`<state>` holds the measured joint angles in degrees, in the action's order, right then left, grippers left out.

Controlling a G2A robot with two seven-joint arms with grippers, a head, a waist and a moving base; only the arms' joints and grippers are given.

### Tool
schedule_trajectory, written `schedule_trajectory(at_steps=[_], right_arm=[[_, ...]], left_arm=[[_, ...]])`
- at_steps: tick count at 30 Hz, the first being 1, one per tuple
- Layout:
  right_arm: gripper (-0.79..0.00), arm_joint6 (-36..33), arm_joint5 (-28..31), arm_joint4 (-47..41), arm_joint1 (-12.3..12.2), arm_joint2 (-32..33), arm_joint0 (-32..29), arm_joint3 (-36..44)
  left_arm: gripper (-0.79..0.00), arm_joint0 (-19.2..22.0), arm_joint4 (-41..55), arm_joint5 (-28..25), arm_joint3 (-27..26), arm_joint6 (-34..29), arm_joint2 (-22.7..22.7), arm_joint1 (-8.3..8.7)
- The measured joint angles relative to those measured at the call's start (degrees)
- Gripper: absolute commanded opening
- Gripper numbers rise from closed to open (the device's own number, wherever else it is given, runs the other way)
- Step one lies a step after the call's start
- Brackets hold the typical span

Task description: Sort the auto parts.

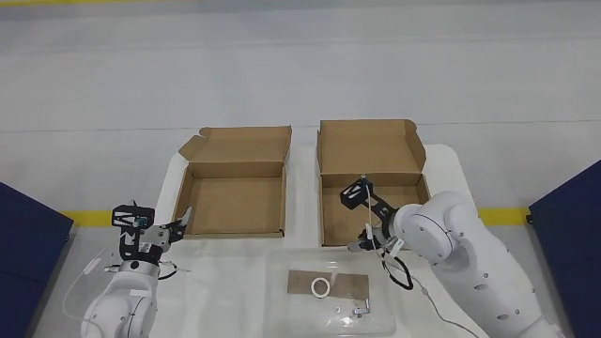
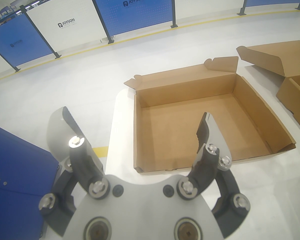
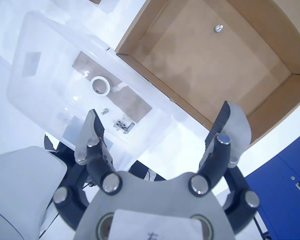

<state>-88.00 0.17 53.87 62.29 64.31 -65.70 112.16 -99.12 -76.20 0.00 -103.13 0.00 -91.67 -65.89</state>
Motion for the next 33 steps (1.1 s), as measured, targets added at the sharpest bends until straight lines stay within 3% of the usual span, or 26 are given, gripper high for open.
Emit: schedule_trajectory(at_steps=[3,8,14,19,27,33], right_arm=[[0.0,0.2,0.9,-0.2,0.0,-0.6,-0.4,0.2],[0.0,0.0,8.0,-3.1,-0.9,-1.8,-1.4,2.5],[0.0,0.0,15.7,-5.9,-3.7,-4.6,-1.8,5.6],[0.0,0.0,16.1,-8.1,-7.3,-10.6,0.1,7.1],[0.0,0.4,16.6,-7.9,-7.4,-10.9,-0.1,7.0],[0.0,0.8,16.9,-6.1,-8.5,-19.7,2.4,6.9]], left_arm=[[0.0,0.0,0.0,0.0,0.0,0.0,0.0,0.0],[0.0,0.0,0.0,0.0,0.0,0.0,0.0,0.0],[0.0,0.0,0.0,0.0,0.0,0.0,0.0,0.0],[0.0,0.0,0.0,0.0,0.0,0.0,0.0,0.0],[0.0,0.0,0.0,0.0,0.0,0.0,0.0,0.0],[0.0,0.0,0.0,0.0,0.0,0.0,0.0,0.0]])
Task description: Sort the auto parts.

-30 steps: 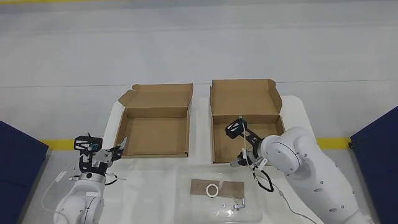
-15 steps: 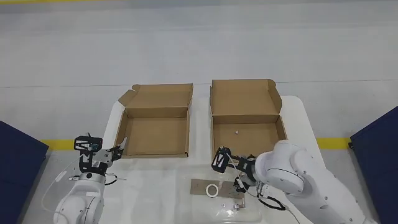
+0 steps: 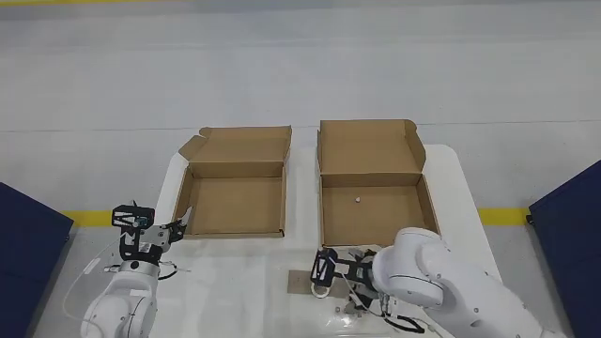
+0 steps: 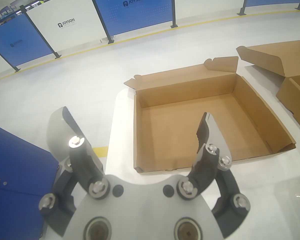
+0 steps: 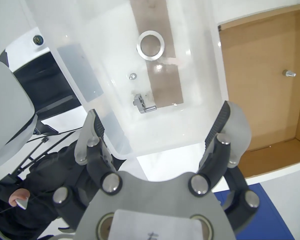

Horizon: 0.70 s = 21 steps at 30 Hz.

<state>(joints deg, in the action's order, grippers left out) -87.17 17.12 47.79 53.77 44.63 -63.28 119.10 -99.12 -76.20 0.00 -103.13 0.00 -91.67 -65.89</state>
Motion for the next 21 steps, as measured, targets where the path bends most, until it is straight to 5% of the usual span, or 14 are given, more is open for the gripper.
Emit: schedule_trajectory(at_steps=[11,21], right_arm=[[0.0,-0.8,-0.8,-4.2,-2.5,-14.4,10.4,-4.4],[0.0,-0.1,-0.1,-2.9,-2.6,-16.0,10.6,-5.1]], left_arm=[[0.0,0.0,0.0,0.0,0.0,0.0,0.0,0.0],[0.0,0.0,0.0,0.0,0.0,0.0,0.0,0.0]])
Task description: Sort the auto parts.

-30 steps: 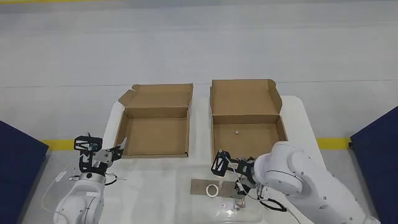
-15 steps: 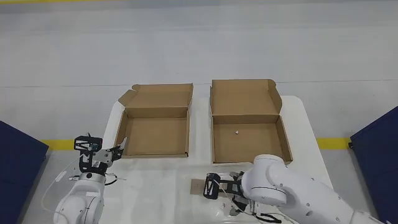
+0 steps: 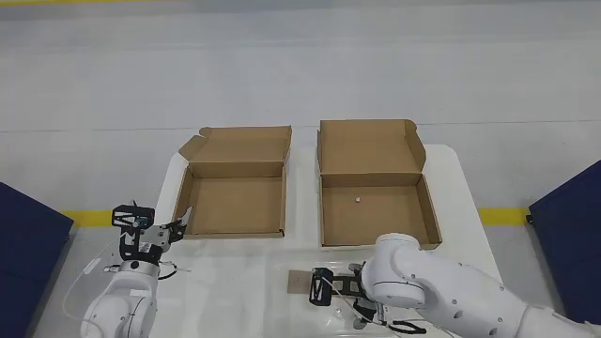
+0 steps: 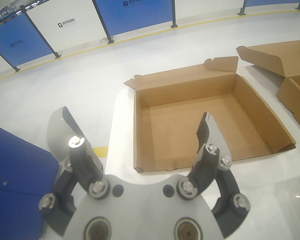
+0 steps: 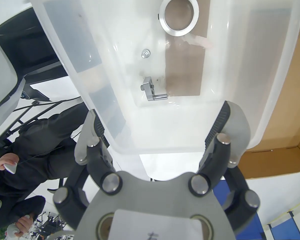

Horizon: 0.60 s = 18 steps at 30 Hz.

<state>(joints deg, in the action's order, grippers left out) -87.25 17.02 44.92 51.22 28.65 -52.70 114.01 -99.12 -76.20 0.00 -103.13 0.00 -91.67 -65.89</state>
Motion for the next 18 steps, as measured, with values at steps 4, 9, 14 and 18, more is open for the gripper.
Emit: schedule_trajectory(at_steps=[4,9,14,18], right_arm=[[0.0,1.3,1.3,3.1,0.3,-2.4,0.4,-1.3],[0.0,1.5,1.5,4.5,0.8,-5.6,2.0,-2.1],[0.0,1.8,1.8,3.8,1.4,-10.0,4.5,-4.1],[0.0,1.7,1.7,3.8,1.5,-10.8,5.0,-4.5]], left_arm=[[0.0,0.0,0.0,0.0,0.0,0.0,0.0,0.0],[0.0,0.0,0.0,0.0,0.0,0.0,0.0,0.0],[0.0,0.0,0.0,0.0,0.0,0.0,0.0,0.0],[0.0,0.0,0.0,0.0,0.0,0.0,0.0,0.0]])
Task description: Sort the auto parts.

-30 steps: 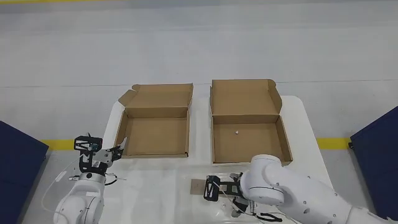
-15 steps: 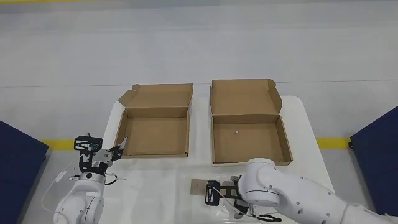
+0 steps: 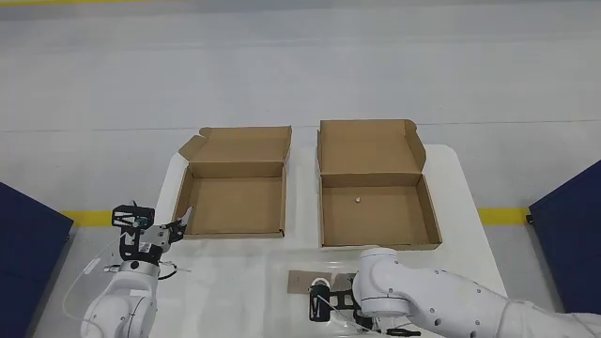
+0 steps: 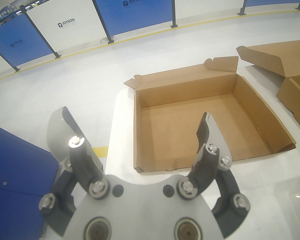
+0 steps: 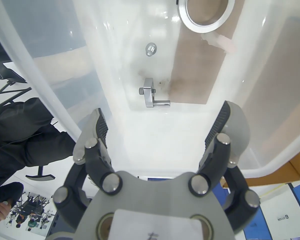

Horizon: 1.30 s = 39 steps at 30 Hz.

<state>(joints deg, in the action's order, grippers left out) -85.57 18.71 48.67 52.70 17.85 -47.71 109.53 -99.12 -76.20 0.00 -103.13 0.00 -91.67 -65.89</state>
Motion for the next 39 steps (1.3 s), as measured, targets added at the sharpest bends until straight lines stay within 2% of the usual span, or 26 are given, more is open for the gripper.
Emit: schedule_trajectory(at_steps=[24,25,26,28,39], right_arm=[[0.0,3.4,2.3,6.0,1.0,-4.0,-1.2,-3.3],[-0.018,3.9,2.7,7.0,1.1,-4.2,-1.5,-3.4],[-0.194,4.0,2.9,7.4,1.1,-4.2,-1.6,-3.5],[-0.403,4.1,3.1,7.8,1.2,-4.2,-1.9,-3.7],[-0.517,3.7,3.7,9.0,1.4,-3.9,-2.8,-3.5]], left_arm=[[0.0,0.0,0.0,0.0,0.0,0.0,0.0,0.0],[0.0,0.0,0.0,0.0,0.0,0.0,0.0,0.0],[0.0,0.0,0.0,0.0,0.0,0.0,0.0,0.0],[0.0,0.0,0.0,0.0,0.0,0.0,0.0,0.0],[0.0,0.0,0.0,0.0,0.0,0.0,0.0,0.0]])
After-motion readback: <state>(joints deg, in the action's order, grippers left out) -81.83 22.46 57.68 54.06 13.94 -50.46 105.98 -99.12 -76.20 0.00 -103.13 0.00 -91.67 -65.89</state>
